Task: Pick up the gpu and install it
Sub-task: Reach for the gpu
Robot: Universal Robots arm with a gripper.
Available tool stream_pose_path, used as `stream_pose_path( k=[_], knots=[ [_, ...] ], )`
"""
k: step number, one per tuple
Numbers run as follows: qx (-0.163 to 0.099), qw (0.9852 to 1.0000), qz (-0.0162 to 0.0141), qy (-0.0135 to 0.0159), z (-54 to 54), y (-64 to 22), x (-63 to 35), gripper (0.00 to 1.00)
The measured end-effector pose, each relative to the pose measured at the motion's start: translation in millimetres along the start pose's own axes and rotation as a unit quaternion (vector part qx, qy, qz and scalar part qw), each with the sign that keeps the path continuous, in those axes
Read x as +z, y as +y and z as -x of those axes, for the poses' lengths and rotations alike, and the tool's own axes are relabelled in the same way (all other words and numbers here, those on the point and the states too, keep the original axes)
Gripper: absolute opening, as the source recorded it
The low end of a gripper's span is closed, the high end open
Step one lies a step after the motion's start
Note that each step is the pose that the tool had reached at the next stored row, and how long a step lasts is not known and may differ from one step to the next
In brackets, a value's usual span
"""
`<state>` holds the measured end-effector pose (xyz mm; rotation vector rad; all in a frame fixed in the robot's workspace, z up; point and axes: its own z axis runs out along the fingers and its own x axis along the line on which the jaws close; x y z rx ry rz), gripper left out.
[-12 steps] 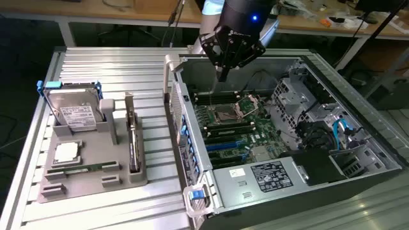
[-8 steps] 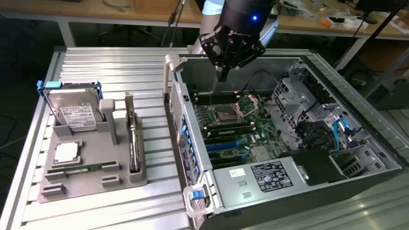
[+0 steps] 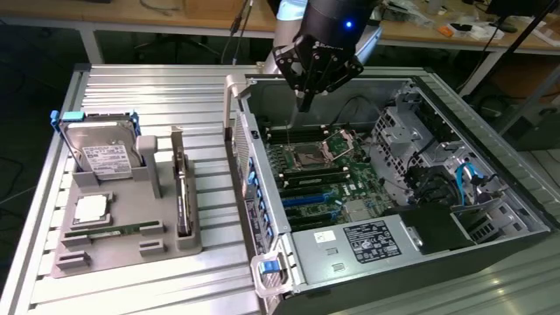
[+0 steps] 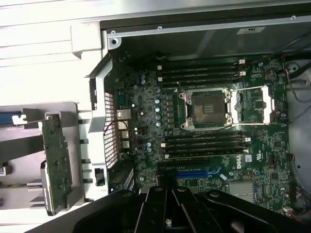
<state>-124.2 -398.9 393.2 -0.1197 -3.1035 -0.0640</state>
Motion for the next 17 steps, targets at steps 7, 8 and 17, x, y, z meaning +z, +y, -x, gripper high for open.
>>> stream_pose_path(
  k=[7, 8, 17],
  knots=[
    [0.000, 1.0000, 0.0000, 0.0000, -10.4, -0.8, 0.7, 0.11],
    [0.000, 1.0000, 0.0001, 0.0000, -11.3, -0.9, 0.8, 0.11],
    [0.000, 1.0000, -0.0001, 0.0003, -22.9, -1.8, 1.5, 0.11]
  ],
)
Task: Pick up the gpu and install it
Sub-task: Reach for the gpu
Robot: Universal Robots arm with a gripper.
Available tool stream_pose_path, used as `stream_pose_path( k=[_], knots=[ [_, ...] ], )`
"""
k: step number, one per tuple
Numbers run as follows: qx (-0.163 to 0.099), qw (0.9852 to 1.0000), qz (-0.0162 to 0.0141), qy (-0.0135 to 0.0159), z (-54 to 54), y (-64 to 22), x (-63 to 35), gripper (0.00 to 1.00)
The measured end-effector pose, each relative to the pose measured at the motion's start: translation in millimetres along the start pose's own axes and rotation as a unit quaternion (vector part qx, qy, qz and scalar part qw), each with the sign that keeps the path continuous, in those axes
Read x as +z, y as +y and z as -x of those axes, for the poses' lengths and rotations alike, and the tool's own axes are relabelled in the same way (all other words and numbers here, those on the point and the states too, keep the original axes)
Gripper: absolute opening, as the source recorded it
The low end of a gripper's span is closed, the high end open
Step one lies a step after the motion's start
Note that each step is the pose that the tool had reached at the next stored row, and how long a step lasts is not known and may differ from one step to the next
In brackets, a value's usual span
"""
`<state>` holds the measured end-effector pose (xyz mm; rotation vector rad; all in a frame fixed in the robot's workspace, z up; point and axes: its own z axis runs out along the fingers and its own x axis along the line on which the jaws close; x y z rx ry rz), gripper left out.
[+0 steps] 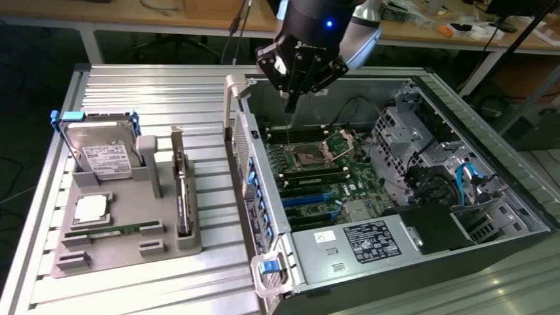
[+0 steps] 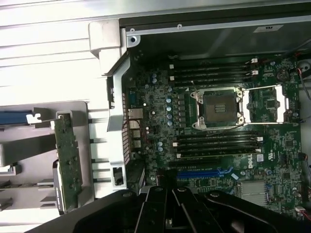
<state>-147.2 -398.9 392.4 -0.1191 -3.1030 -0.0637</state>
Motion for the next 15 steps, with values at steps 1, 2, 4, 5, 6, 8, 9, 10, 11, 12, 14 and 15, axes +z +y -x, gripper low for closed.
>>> stream_pose_path(
  k=[1, 2, 4, 5, 6, 8, 9, 10, 11, 12, 14, 15],
  knots=[
    [0.000, 1.0000, 0.0000, 0.0000, -2.4, -0.2, 0.2, 0.11],
    [0.000, 1.0000, 0.0001, 0.0000, -4.4, -0.4, 0.3, 0.11],
    [0.000, 1.0000, 0.0000, 0.0001, -6.8, -0.6, 0.5, 0.11],
    [0.000, 1.0000, 0.0001, 0.0000, -8.0, -0.7, 0.6, 0.11],
    [0.000, 1.0000, 0.0000, 0.0001, -10.1, -0.8, 0.7, 0.11],
    [0.000, 1.0000, 0.0000, 0.0001, -12.4, -1.0, 0.9, 0.11],
    [0.000, 1.0000, 0.0000, 0.0001, -13.5, -1.1, 1.0, 0.11],
    [0.000, 1.0000, 0.0000, 0.0001, -14.5, -1.2, 1.0, 0.11],
    [0.000, 1.0000, 0.0001, 0.0001, -16.2, -1.3, 1.2, 0.11],
    [0.000, 1.0000, 0.0001, 0.0001, -17.2, -1.4, 1.3, 0.11],
    [0.000, 1.0000, 0.0000, 0.0002, -18.9, -1.5, 1.4, 0.11],
    [0.000, 1.0000, 0.0000, 0.0002, -19.8, -1.6, 1.5, 0.11]
  ],
)
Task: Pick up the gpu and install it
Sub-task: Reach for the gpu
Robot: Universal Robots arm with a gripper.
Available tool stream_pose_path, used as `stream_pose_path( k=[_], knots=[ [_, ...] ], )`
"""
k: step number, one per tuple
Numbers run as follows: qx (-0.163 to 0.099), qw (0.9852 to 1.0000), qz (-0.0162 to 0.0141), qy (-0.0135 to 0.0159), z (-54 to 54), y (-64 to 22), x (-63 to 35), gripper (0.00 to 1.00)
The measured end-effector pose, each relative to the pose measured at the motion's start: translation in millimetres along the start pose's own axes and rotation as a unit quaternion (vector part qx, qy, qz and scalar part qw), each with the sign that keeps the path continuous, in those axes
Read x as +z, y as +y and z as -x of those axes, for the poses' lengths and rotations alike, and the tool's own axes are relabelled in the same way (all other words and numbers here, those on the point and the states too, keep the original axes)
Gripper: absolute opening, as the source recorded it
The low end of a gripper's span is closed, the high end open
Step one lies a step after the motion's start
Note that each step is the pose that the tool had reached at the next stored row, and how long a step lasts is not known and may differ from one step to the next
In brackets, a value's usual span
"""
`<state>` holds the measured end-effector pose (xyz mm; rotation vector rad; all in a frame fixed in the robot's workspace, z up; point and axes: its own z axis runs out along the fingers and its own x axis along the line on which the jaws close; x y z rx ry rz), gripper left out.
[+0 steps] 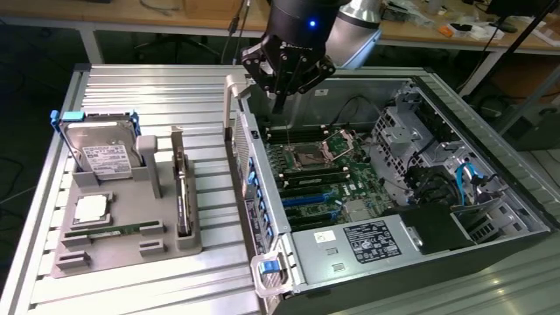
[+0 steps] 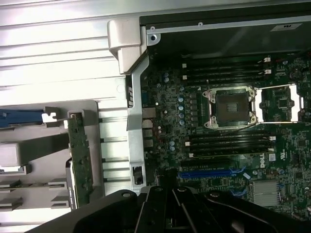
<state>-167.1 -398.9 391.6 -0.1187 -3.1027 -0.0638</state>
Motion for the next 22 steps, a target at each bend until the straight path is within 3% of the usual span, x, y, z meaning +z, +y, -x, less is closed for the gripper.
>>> stream_pose_path(
  k=[22],
  knots=[
    [0.000, 1.0000, 0.0000, 0.0000, -37.3, 0.7, 2.2, 0.11]
  ],
)
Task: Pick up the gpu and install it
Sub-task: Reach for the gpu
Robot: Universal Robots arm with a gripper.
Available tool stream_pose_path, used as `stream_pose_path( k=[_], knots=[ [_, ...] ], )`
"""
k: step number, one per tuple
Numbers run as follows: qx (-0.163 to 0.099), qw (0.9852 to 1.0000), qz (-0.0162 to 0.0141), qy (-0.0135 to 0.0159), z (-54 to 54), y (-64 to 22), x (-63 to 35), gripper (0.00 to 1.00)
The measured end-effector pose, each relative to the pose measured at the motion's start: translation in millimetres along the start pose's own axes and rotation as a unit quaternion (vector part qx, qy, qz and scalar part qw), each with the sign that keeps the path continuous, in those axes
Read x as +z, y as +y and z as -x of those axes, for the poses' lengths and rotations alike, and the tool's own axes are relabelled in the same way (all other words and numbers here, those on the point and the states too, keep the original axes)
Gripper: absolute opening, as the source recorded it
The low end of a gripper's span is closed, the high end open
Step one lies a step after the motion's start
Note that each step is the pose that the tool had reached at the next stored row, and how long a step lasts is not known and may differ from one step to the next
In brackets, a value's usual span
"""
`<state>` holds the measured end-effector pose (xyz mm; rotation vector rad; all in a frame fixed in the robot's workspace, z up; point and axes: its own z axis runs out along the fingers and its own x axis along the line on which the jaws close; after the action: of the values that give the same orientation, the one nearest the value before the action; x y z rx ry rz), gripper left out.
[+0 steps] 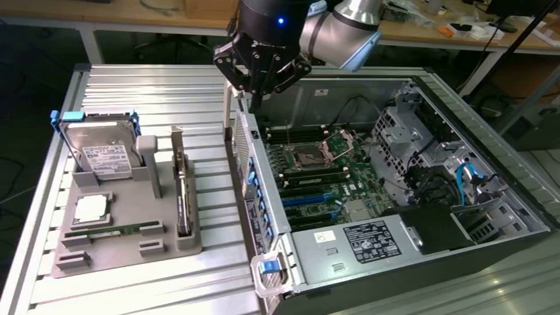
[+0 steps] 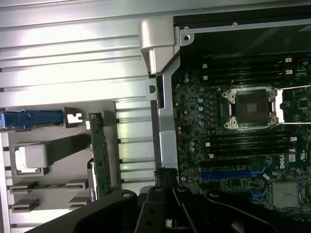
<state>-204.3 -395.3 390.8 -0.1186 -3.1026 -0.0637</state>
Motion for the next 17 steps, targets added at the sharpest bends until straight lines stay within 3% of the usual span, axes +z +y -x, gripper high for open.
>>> stream_pose_path(
  k=[17],
  knots=[
    [0.000, 1.0000, 0.0000, 0.0000, -46.0, -1.3, 2.3, 0.11]
  ],
)
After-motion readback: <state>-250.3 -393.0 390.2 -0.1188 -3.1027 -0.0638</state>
